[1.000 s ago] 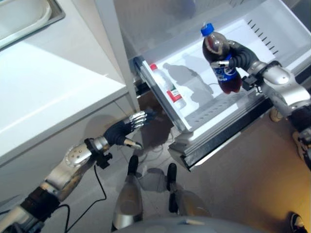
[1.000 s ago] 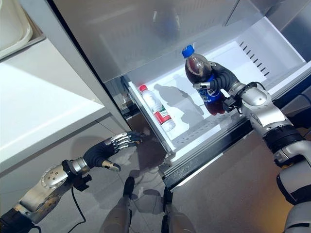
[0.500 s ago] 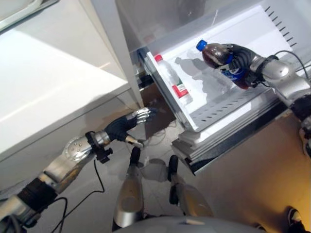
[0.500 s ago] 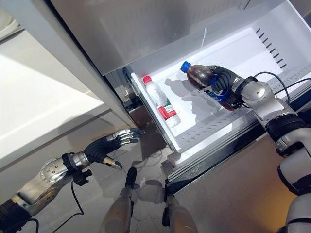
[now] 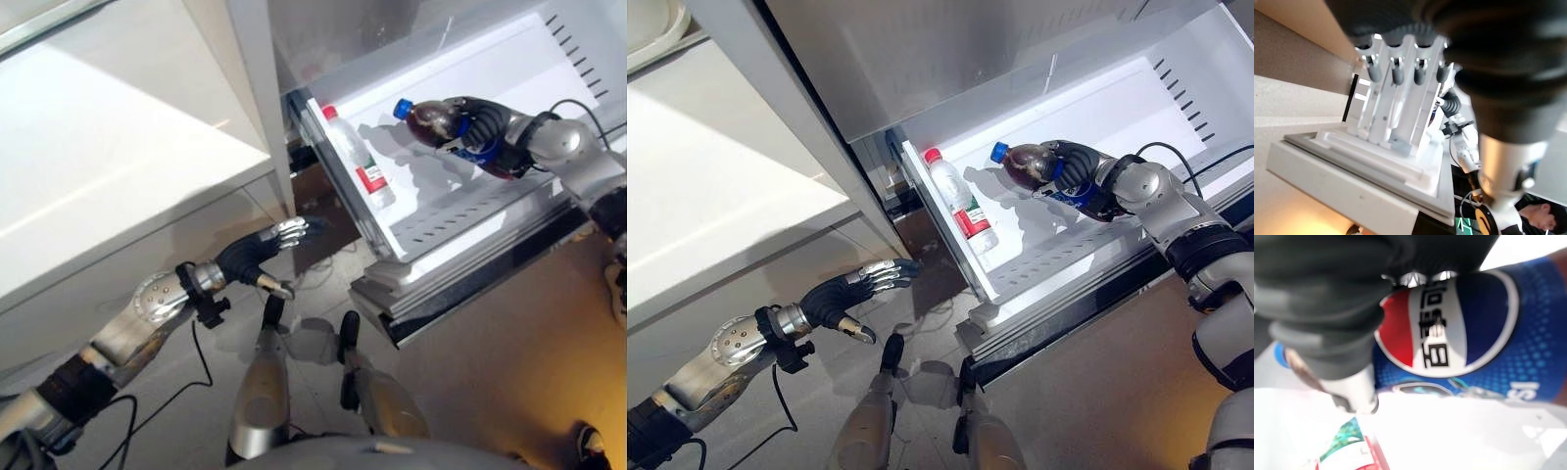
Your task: Take the drinks into the refrigerator
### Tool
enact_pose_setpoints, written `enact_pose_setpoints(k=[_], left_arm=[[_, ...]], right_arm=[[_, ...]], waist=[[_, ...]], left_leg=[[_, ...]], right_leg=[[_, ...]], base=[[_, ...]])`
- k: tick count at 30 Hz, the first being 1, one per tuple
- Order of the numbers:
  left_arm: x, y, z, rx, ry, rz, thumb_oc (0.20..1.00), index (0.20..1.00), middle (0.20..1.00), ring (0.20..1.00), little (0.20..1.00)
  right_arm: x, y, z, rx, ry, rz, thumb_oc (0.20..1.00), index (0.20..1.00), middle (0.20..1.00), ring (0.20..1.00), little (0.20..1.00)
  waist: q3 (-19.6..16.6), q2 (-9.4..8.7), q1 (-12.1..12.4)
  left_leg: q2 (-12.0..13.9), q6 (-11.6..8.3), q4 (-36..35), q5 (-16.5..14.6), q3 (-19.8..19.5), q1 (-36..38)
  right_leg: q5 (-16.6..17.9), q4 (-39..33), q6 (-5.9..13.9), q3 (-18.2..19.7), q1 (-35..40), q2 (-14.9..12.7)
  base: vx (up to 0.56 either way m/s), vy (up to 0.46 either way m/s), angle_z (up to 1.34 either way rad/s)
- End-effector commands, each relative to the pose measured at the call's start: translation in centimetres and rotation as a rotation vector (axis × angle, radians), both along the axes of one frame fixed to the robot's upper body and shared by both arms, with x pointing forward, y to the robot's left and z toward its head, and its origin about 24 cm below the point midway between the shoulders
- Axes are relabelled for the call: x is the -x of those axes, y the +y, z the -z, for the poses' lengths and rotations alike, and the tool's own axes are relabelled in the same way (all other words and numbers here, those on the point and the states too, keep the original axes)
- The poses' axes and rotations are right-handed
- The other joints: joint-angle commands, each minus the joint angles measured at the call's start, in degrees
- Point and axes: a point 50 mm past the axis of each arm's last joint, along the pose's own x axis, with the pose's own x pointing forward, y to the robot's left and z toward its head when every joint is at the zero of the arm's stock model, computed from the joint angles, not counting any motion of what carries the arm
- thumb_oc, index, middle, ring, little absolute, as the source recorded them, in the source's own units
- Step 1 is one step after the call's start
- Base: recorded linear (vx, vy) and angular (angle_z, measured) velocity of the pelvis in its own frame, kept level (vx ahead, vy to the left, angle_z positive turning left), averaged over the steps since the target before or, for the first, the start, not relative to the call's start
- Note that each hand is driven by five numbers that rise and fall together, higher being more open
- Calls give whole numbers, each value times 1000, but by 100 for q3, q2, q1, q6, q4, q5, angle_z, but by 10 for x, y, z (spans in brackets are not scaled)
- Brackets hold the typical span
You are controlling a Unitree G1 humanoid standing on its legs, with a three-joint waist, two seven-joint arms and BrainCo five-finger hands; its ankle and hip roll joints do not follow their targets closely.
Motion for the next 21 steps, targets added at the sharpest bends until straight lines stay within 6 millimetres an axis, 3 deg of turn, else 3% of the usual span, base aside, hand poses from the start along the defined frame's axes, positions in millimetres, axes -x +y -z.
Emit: enact_pose_setpoints(k=[1, 10, 21], left_arm=[[13, -10, -18, 55, -99, 65, 1000, 1000, 1000, 1000, 1000], [11, -14, -21, 79, -115, 52, 1000, 1000, 1000, 1000, 1000], [12, -13, -22, 78, -117, 48, 1000, 1000, 1000, 1000, 1000]], right_arm=[[2, -9, -64, -10, -206, 57, 200, 200, 200, 200, 200], [-8, 14, -61, -75, -233, 23, 200, 200, 200, 200, 200], [-10, 16, -65, -61, -239, 33, 200, 200, 200, 200, 200]], waist=[[26, -122, 71], [86, -59, 91], [87, -82, 61]], left_leg=[[-150, 312, 71, -36, -109, -21], [-141, 333, 31, -24, -58, -38], [-122, 340, 50, -38, -37, -59]], right_leg=[[-202, 941, 295, -89, -468, -189], [-189, 950, 287, -37, -546, -180], [-188, 951, 284, -3, -587, -160]], base=[[0, 0, 0], [0, 0, 0], [-2, 0, -1]])
